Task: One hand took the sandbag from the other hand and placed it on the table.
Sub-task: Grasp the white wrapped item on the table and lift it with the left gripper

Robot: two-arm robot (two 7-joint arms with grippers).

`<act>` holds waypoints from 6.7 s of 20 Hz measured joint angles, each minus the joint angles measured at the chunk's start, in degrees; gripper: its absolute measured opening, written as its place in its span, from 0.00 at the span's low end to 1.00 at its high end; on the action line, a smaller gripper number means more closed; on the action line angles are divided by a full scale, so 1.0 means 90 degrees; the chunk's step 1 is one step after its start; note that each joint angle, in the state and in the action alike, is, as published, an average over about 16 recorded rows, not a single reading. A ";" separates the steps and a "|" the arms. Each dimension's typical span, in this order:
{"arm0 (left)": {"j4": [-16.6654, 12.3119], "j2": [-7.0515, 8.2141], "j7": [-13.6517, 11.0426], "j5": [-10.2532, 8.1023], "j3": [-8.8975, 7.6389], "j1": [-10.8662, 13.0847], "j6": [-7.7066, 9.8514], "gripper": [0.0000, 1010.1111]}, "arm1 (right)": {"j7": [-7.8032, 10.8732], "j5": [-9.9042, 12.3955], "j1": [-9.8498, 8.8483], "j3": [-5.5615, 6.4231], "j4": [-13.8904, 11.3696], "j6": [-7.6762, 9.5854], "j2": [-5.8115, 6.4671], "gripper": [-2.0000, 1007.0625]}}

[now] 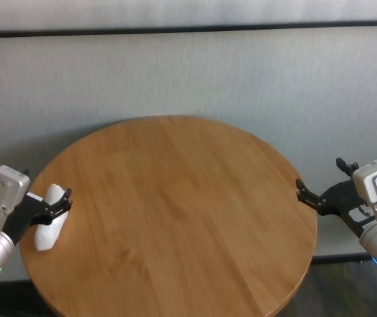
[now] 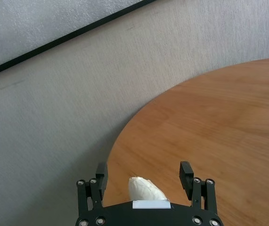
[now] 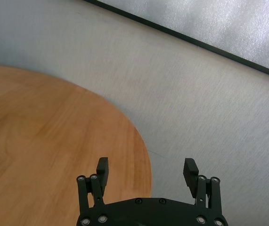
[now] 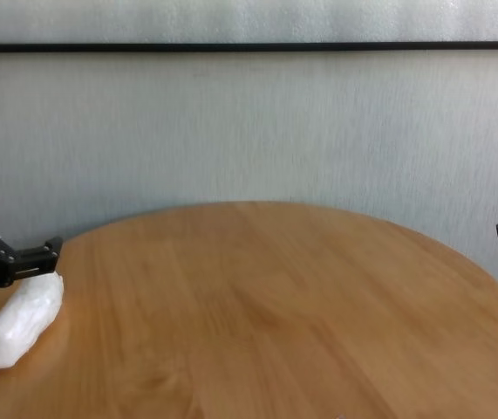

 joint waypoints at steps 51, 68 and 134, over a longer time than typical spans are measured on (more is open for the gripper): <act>-0.0202 -0.0284 -0.0262 -0.0361 -0.0262 -0.0003 0.0989 0.99 | 0.0000 0.0000 0.0000 0.0000 0.0000 0.0000 0.0000 0.99; -0.0775 -0.0457 -0.0635 -0.0955 -0.0728 0.0232 0.2386 0.99 | 0.0000 0.0000 0.0000 0.0000 0.0000 0.0000 0.0000 0.99; 0.0685 -0.1209 -0.1215 -0.0162 -0.1182 -0.0121 0.2692 0.99 | 0.0000 0.0000 0.0000 0.0000 0.0000 0.0000 0.0000 0.99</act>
